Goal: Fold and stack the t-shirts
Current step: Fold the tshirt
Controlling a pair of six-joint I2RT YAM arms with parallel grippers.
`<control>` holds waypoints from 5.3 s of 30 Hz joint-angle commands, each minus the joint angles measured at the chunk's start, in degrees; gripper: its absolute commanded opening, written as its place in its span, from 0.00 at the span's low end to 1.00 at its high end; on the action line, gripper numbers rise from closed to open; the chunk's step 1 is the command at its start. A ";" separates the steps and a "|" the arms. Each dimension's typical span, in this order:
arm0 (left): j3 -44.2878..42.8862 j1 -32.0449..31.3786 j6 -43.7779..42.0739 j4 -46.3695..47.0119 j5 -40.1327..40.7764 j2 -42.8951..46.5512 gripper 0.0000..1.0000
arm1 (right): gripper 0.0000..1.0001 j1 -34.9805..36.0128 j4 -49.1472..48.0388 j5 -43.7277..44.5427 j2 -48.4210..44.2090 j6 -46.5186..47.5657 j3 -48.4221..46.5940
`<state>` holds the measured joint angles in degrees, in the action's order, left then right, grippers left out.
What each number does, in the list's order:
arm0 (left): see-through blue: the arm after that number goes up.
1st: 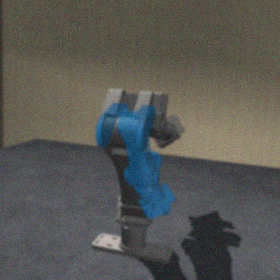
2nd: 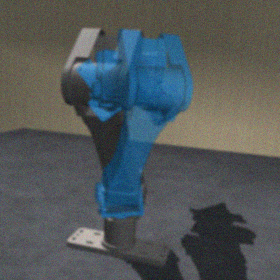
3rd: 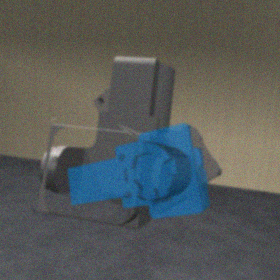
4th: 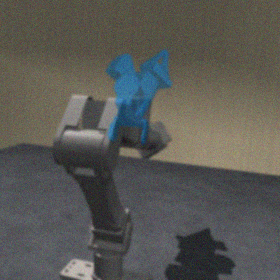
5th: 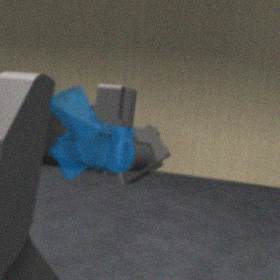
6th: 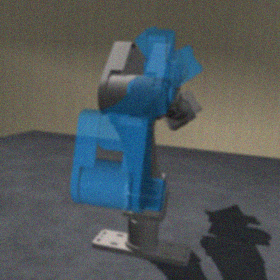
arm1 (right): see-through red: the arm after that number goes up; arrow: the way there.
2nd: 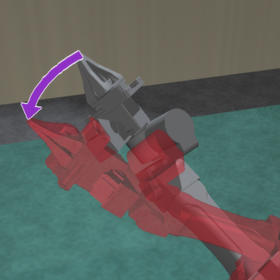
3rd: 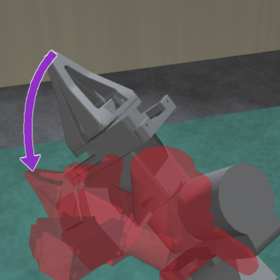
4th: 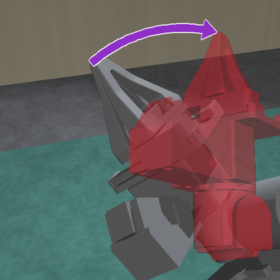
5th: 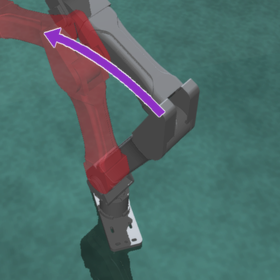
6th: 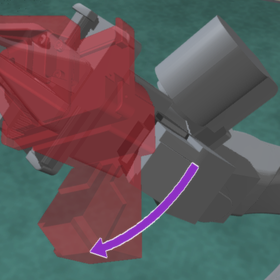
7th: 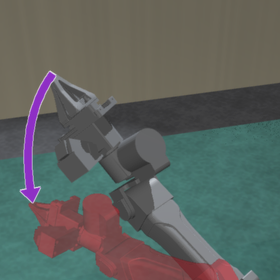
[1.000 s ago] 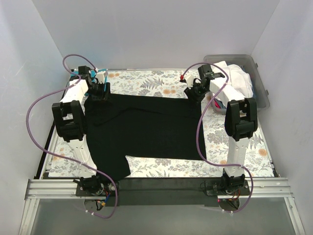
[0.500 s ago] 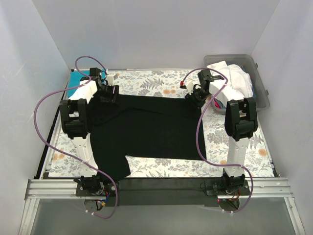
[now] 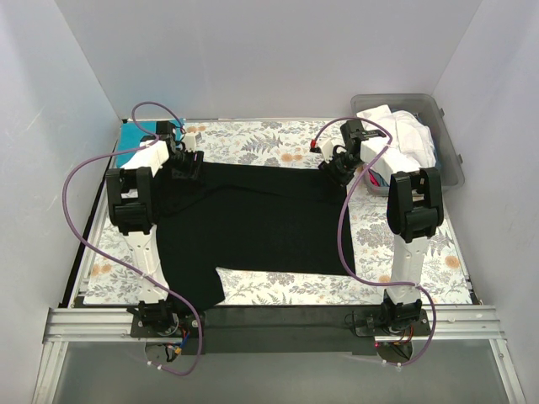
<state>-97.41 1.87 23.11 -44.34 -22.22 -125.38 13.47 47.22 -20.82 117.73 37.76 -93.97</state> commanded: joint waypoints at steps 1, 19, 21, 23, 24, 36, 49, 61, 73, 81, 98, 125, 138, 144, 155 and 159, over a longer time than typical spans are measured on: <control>-0.33 -0.11 -0.79 0.48 -1.07 1.19 0.51 | 0.37 -0.29 1.65 -0.89 -0.22 0.91 -0.51; -4.55 -0.46 0.09 0.39 -0.98 -1.01 0.51 | 0.37 -0.55 2.17 -0.36 0.57 1.70 -0.60; -2.27 -0.46 -0.17 1.00 -0.90 -0.04 0.51 | 0.36 -0.55 2.17 -0.45 0.74 1.62 -0.68; -1.04 -0.64 -0.35 1.44 -1.07 0.49 0.50 | 0.36 -0.55 2.26 -0.36 0.83 1.71 -0.86; -0.42 -0.55 -0.44 1.36 -1.51 0.84 0.49 | 0.37 -0.55 2.26 -0.36 0.92 1.71 -1.03; -0.06 -1.08 0.00 1.45 -3.09 3.65 0.39 | 0.36 -0.73 2.52 -0.63 1.36 1.62 -0.77; -1.12 -1.08 0.44 1.01 -1.95 6.03 0.27 | 0.36 -0.73 2.53 -0.89 1.27 1.71 -0.86; -1.30 -1.08 0.27 0.39 -1.60 4.27 0.16 | 0.35 -0.91 2.61 -0.54 1.01 1.88 -0.68; 1.25 -2.82 -0.70 -1.62 -2.48 9.09 0.00 | 0.33 -1.35 2.79 -0.71 0.75 1.79 -0.95; 12.65 -6.61 -1.14 -4.79 -5.99 19.99 0.00 | 0.32 -2.22 3.05 -0.98 0.04 1.88 -1.39; 9.78 3.03 -0.53 -8.31 -8.02 23.26 0.41 | 0.33 -2.14 5.16 -2.65 0.30 0.30 -2.71; 26.21 13.25 7.02 -11.12 -0.73 28.26 0.52 | 0.40 2.87 2.26 13.08 -1.63 4.78 4.59; 23.06 15.44 8.96 -9.54 -1.68 25.54 0.46 | 0.36 5.24 2.44 4.22 -5.05 0.84 3.01; 18.74 15.88 9.93 -10.68 -4.85 22.29 0.41 | 0.39 8.23 0.60 -15.90 -4.10 -13.22 -4.89; 23.13 15.97 10.55 -9.10 -4.50 21.85 0.40 | 0.42 19.48 -28.57 -27.26 3.29 -50.74 -6.22; 24.81 16.59 10.64 -8.66 -5.20 21.23 0.40 | 0.47 23.52 -41.91 -25.50 5.84 -63.66 -3.94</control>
<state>-73.41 17.74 33.28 -53.76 -25.82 -104.66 34.65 19.29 -44.95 122.10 -10.96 -99.31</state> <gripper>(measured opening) 0.400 0.465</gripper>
